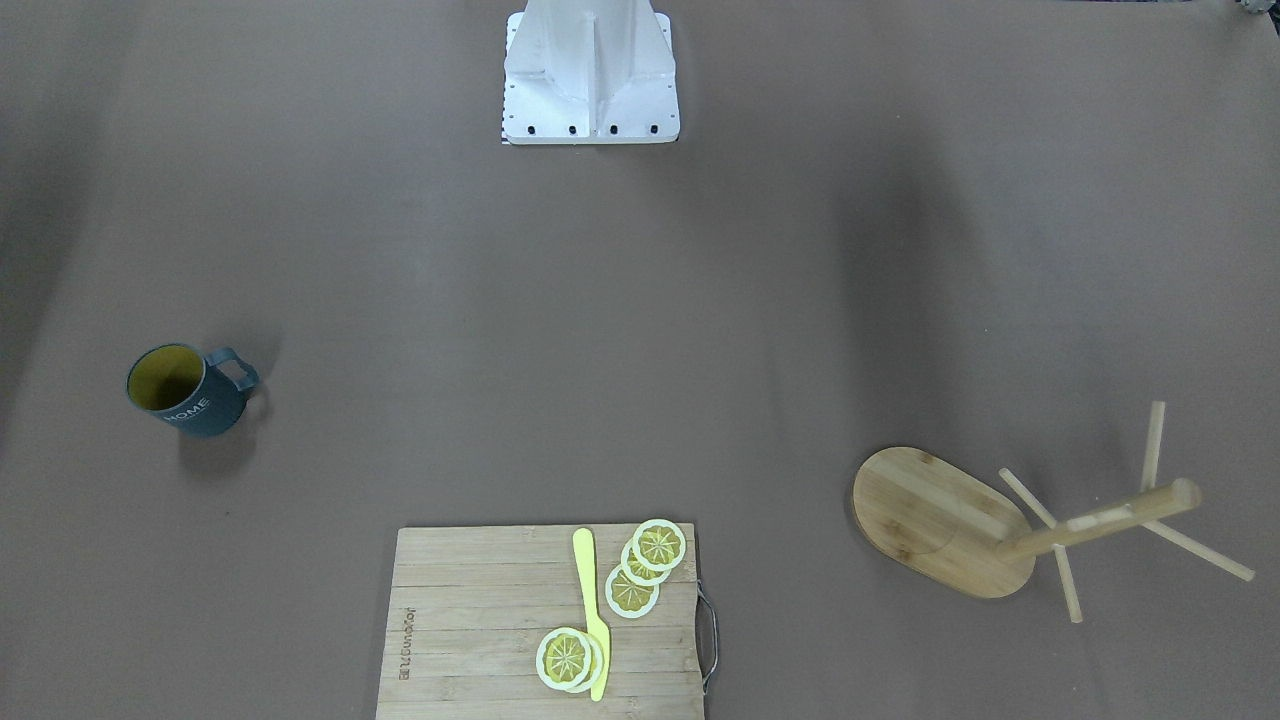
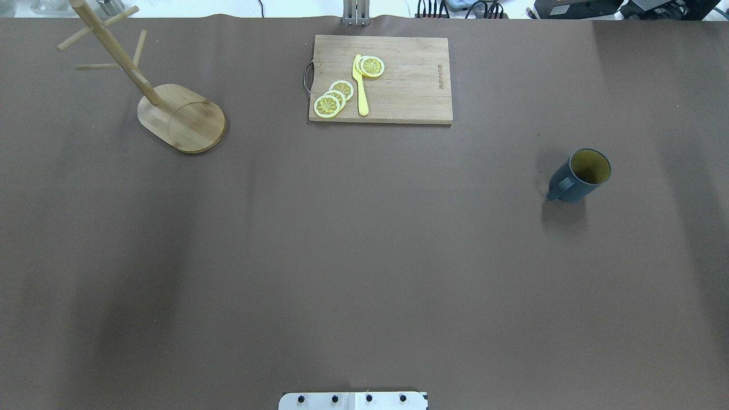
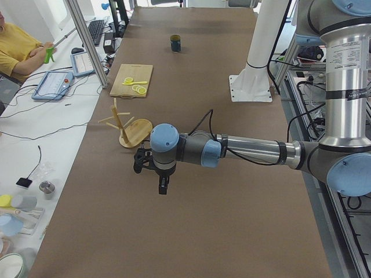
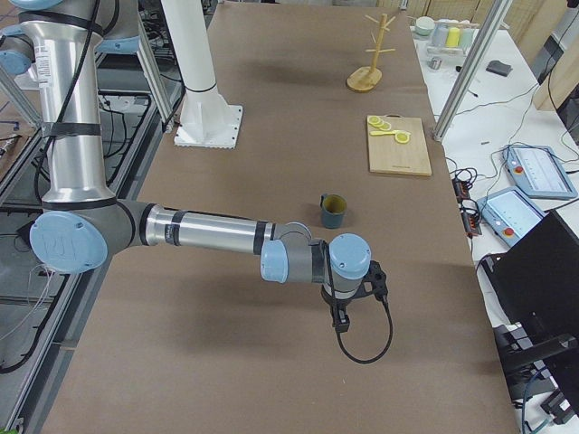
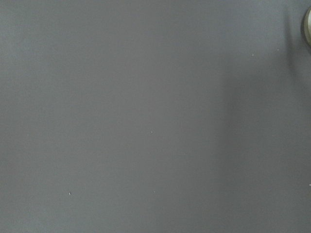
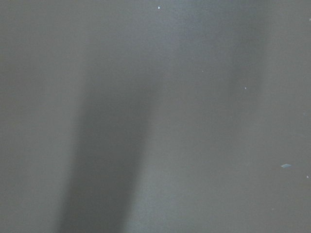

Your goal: Hang cup on storage rack

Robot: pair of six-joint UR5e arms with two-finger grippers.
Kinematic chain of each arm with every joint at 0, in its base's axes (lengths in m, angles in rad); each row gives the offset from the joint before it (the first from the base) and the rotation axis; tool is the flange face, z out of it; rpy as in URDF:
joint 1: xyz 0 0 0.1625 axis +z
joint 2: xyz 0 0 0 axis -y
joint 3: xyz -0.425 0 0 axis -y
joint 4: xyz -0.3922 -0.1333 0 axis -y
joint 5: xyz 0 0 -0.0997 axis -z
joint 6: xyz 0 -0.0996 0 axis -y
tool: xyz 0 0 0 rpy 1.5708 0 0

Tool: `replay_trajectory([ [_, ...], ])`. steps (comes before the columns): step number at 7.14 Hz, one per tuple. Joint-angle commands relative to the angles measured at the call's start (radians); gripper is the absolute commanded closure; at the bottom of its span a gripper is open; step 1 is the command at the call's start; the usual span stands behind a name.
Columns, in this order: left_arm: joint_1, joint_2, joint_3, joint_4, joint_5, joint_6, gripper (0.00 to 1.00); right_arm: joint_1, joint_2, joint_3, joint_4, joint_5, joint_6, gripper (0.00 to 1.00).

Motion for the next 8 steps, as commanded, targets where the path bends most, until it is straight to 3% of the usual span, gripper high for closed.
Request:
replay_trajectory([
  [1, 0.000, 0.006, 0.000, -0.009, -0.020, -0.050, 0.01, -0.015, -0.008, 0.013, 0.066, 0.075, 0.056, 0.00],
  [3, 0.000, 0.006, 0.000, -0.010, -0.019, -0.053, 0.01, -0.176, 0.002, 0.153, 0.068, 0.102, 0.404, 0.00],
  [5, 0.000, 0.005, 0.006, -0.014, -0.020, -0.053, 0.01, -0.381, 0.018, 0.298, 0.129, -0.028, 0.737, 0.00],
  [6, 0.000, 0.005, 0.006, -0.014, -0.019, -0.052, 0.01, -0.463, 0.064, 0.303, 0.161, -0.074, 0.897, 0.02],
  [8, 0.000, 0.005, 0.006, -0.015, -0.019, -0.052, 0.01, -0.502, 0.083, 0.283, 0.164, -0.082, 0.918, 0.06],
])
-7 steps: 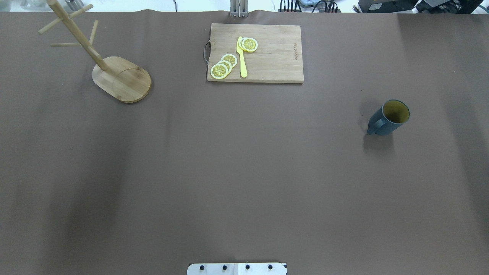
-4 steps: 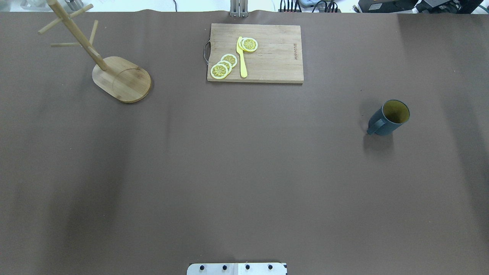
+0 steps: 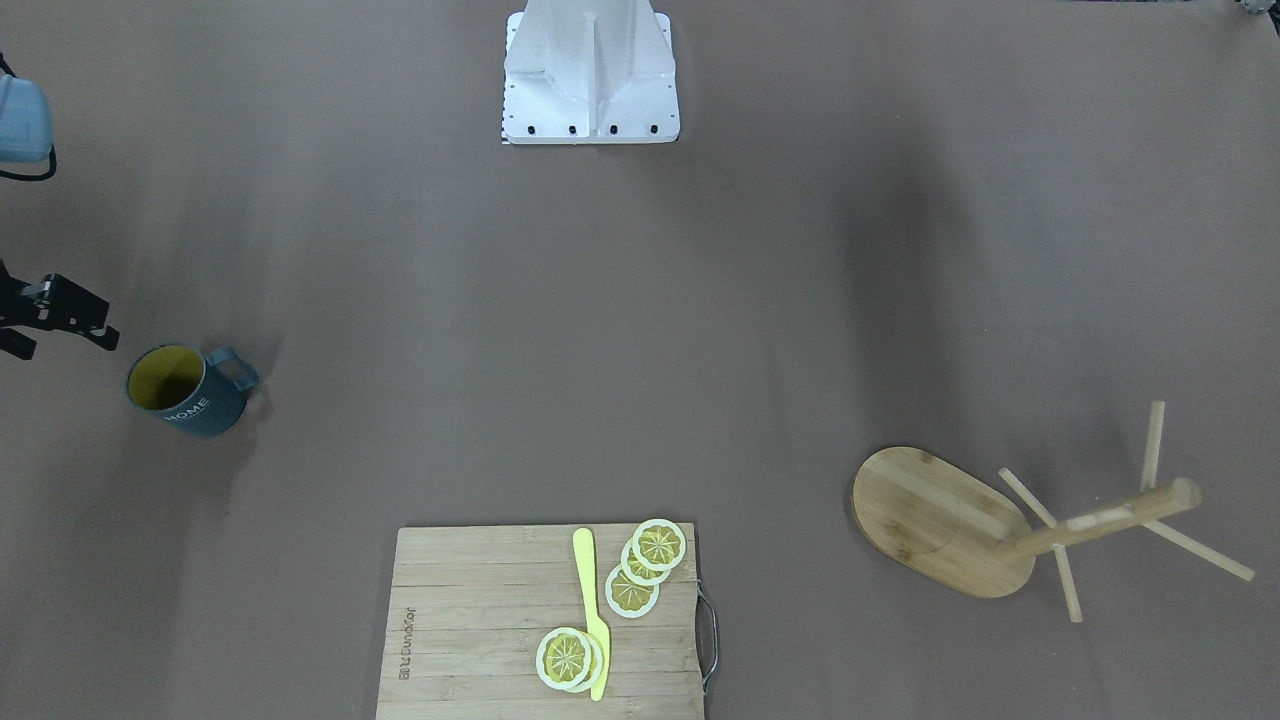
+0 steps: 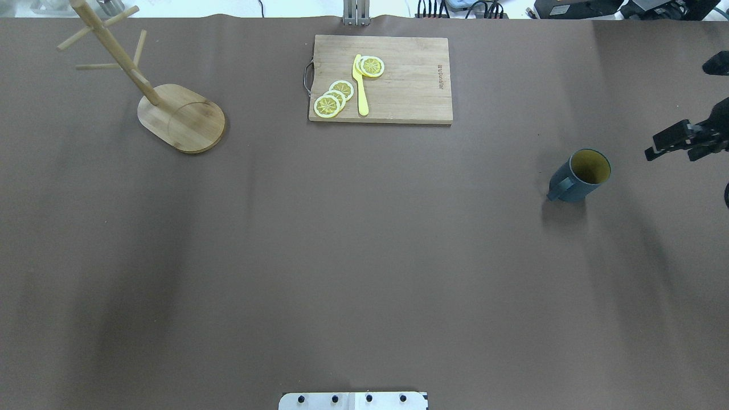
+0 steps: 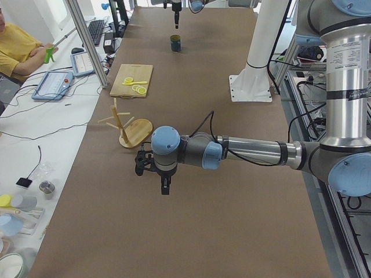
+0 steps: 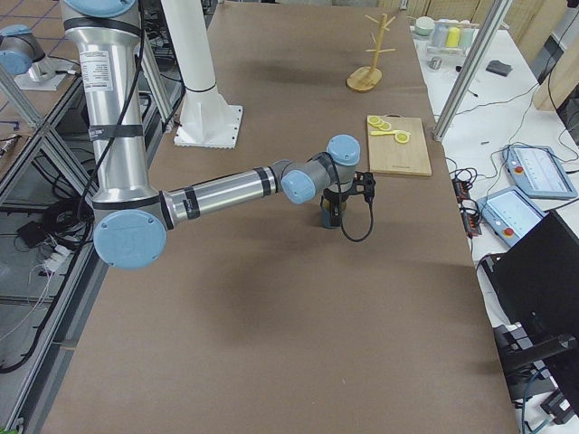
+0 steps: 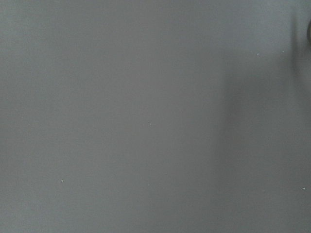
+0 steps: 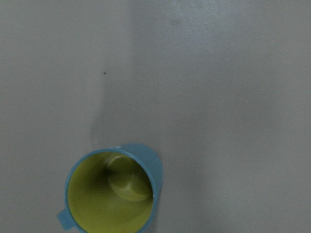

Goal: Hang cup on storage rack
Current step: 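Reach the right gripper down and grasp the teal mug rim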

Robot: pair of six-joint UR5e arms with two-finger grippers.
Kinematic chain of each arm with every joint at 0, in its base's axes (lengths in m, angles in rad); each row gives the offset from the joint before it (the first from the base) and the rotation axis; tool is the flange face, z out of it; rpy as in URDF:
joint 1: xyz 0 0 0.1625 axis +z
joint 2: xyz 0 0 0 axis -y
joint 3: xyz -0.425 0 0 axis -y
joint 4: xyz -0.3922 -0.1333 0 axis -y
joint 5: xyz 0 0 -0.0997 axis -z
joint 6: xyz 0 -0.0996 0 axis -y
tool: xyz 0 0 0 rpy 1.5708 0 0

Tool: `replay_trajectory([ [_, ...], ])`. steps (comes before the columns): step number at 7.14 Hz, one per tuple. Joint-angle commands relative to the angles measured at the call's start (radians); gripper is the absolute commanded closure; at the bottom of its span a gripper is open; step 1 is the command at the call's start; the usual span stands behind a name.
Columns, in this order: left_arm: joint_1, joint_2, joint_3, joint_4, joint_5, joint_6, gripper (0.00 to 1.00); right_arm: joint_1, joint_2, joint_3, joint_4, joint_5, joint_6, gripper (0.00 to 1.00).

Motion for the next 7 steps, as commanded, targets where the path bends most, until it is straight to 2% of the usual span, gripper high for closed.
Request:
replay_trajectory([
  [1, 0.000, 0.000, 0.000, -0.001, 0.000, 0.002, 0.01, -0.042, 0.053, -0.057, 0.007, -0.015, 0.036, 0.06],
  [2, -0.002, 0.000, -0.003, -0.001, -0.001, 0.002, 0.01, -0.051, 0.104, -0.126, 0.007, -0.019, 0.036, 0.06],
  [3, -0.002, 0.001, -0.002, -0.001, -0.001, 0.002, 0.01, -0.053, 0.107, -0.147, 0.007, -0.019, 0.035, 0.11],
  [4, -0.002, 0.000, 0.000, -0.001, -0.001, 0.002, 0.01, -0.053, 0.101, -0.147, 0.007, -0.019, 0.035, 0.26],
  [6, -0.002, 0.001, -0.003, -0.001, -0.001, 0.002, 0.01, -0.057, 0.101, -0.168, 0.007, -0.018, 0.035, 0.76],
  [7, -0.002, 0.002, -0.003, -0.001, -0.001, 0.002, 0.01, -0.062, 0.103, -0.167, 0.007, -0.015, 0.036, 0.92],
])
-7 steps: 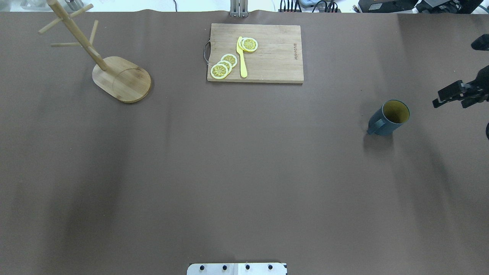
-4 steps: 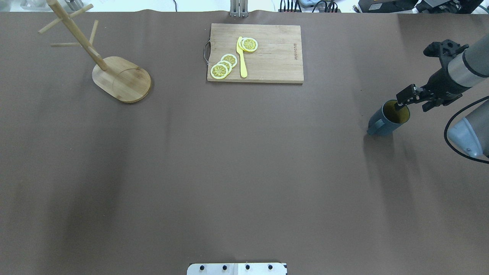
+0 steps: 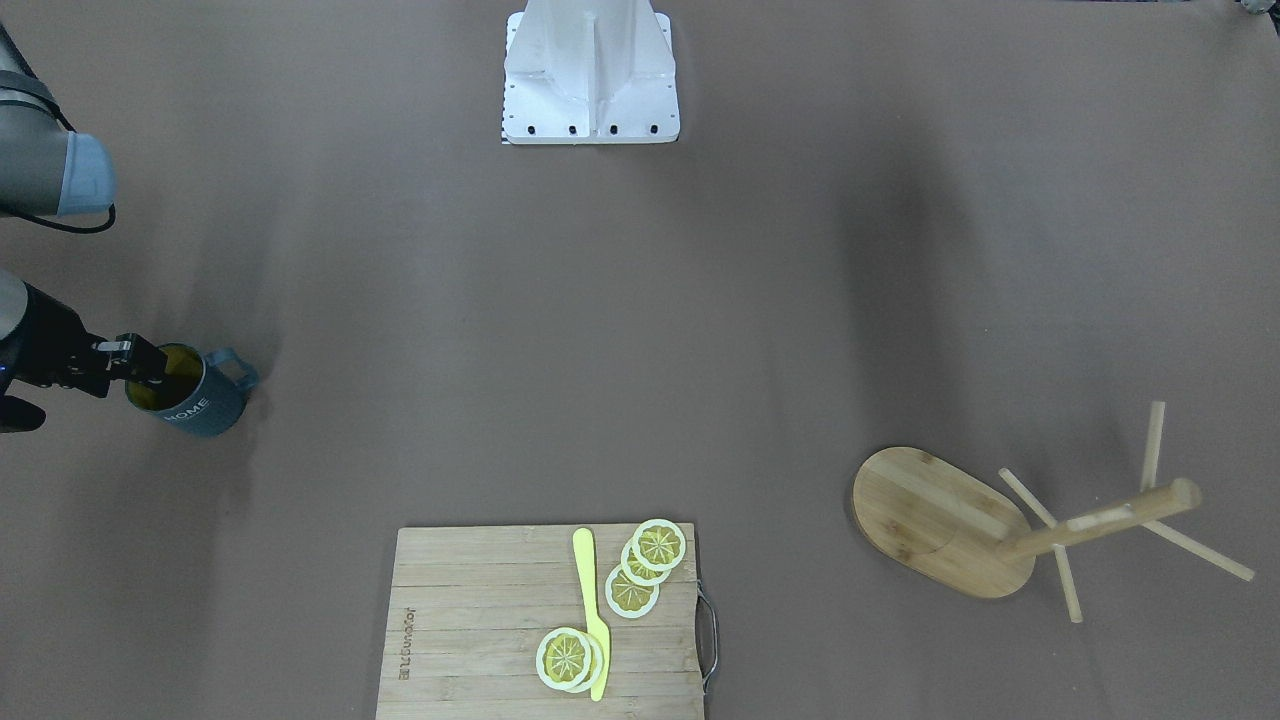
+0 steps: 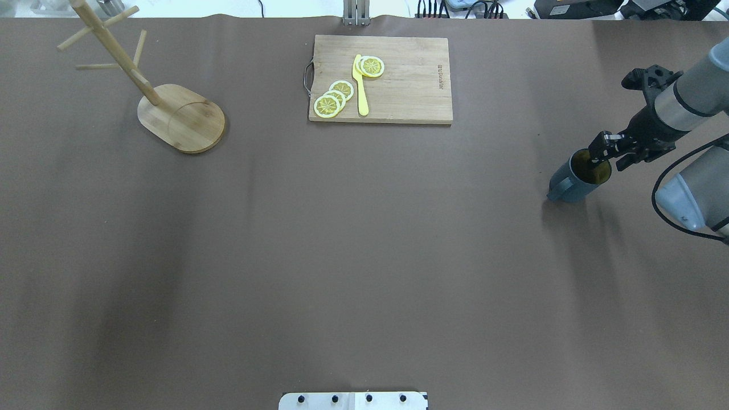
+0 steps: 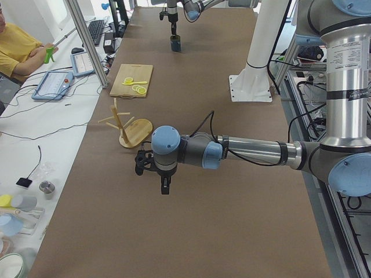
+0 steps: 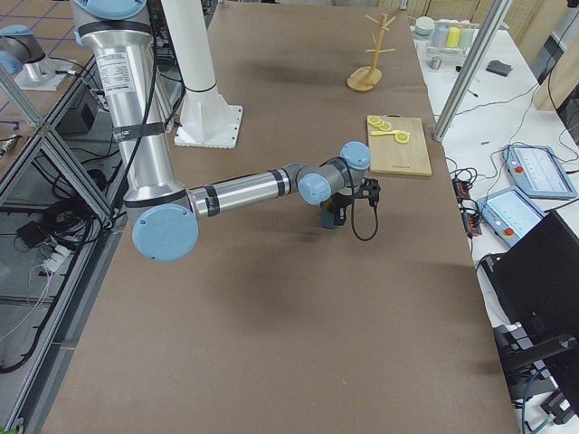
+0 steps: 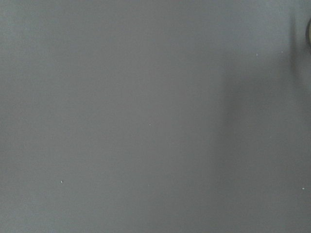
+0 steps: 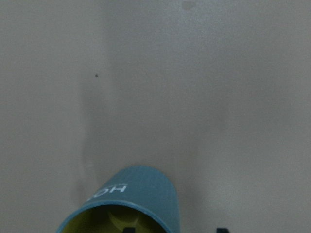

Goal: Hang cup on storage rack
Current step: 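Reach the right gripper down and grasp the teal mug rim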

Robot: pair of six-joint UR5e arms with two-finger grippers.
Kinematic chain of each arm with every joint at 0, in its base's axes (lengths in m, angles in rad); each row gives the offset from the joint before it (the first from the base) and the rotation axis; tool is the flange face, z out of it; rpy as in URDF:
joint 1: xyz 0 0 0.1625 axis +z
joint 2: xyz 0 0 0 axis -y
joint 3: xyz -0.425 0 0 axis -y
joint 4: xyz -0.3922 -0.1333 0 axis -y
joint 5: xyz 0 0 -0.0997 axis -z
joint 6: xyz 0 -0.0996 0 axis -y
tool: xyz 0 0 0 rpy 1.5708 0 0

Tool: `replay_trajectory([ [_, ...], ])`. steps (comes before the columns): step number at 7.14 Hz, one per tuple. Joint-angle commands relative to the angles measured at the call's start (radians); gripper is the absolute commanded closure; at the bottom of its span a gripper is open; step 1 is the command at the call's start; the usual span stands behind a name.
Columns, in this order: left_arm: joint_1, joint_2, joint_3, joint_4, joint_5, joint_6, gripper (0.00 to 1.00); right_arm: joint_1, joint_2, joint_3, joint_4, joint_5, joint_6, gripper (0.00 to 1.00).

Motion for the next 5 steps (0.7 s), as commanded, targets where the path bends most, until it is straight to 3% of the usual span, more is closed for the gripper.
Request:
replay_trajectory([
  [1, 0.000, 0.001, 0.000, 0.000, 0.000, 0.000, 0.01, -0.004, 0.002, -0.001, 0.000, 0.007, -0.001, 1.00],
  [3, 0.000, -0.002, 0.003, -0.002, -0.002, 0.002, 0.01, -0.006, 0.007, 0.014, 0.000, 0.009, 0.001, 1.00],
  [5, 0.000, -0.004, 0.000, 0.000, -0.002, -0.002, 0.01, -0.027, 0.073, 0.090, -0.035, 0.011, 0.036, 1.00],
])
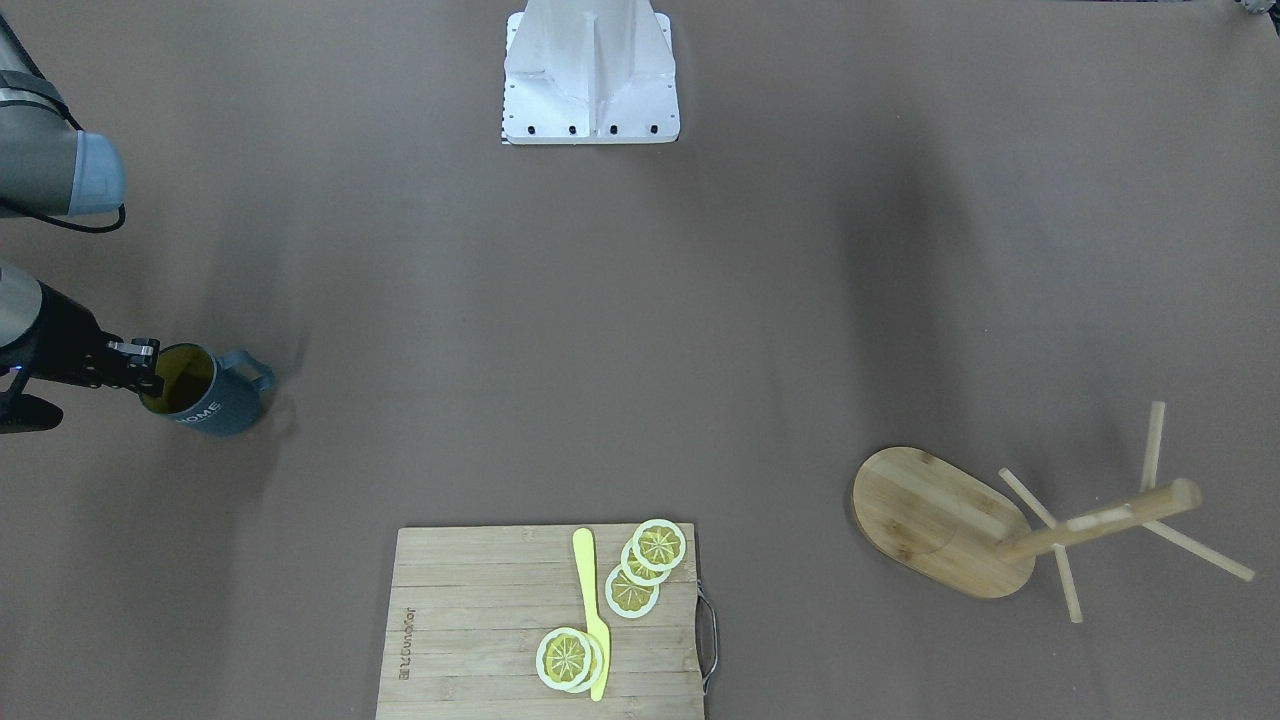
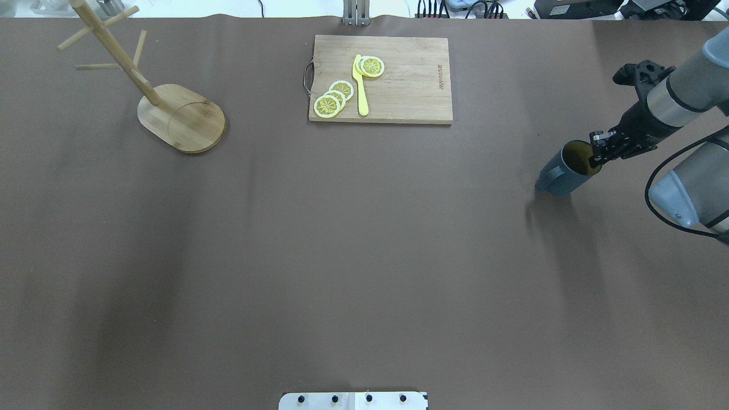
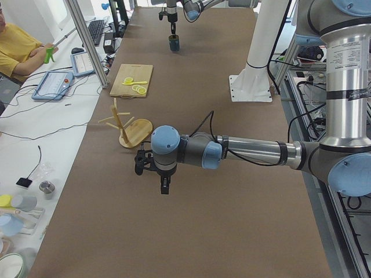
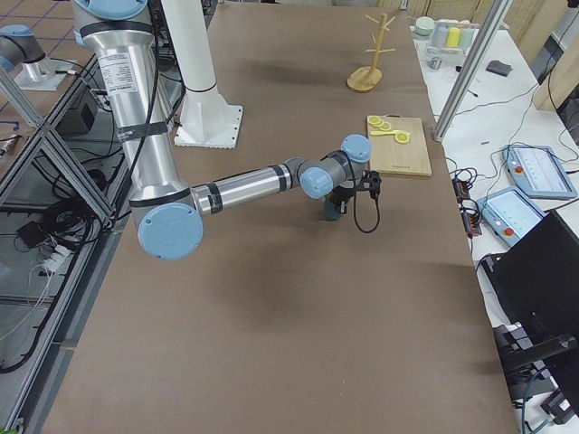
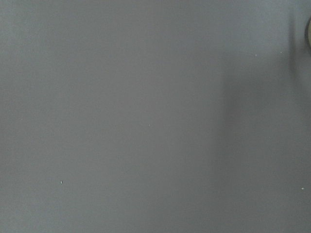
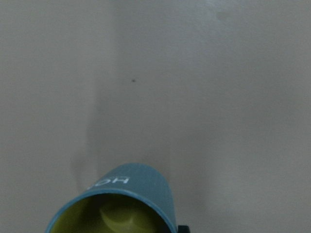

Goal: Hang cup on storage rack
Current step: 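Reach the right gripper down and grasp the teal mug rim, then slide the teal mug with the right gripper toward the table center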

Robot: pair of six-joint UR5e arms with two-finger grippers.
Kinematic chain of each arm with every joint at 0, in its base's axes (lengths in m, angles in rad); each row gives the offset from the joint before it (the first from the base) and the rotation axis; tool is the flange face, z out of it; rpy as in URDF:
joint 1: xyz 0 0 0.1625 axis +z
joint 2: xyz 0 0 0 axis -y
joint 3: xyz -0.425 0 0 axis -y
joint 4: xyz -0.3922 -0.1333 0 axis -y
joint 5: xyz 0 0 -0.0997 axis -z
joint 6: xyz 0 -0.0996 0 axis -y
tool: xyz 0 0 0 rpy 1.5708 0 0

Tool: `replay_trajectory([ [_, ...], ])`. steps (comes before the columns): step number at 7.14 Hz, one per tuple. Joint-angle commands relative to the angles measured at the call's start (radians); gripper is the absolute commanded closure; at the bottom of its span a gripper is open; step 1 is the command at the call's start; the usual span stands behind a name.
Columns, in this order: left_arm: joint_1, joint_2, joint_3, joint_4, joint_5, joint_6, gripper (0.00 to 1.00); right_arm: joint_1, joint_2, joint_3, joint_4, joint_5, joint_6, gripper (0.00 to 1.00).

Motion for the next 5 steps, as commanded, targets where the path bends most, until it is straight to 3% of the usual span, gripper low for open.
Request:
replay_trajectory([
  [1, 0.000, -0.001, 0.003, 0.001, 0.000, 0.000, 0.01, -0.087, 0.099, 0.057, -0.024, -0.019, 0.128, 1.00],
  [3, 0.002, -0.008, 0.010, 0.000, 0.000, 0.000, 0.01, -0.235, 0.240, 0.057, -0.025, -0.131, 0.305, 1.00],
  [5, 0.002, -0.018, 0.006, -0.002, 0.000, 0.000, 0.01, -0.337, 0.329, 0.057, -0.036, -0.221, 0.324, 1.00],
])
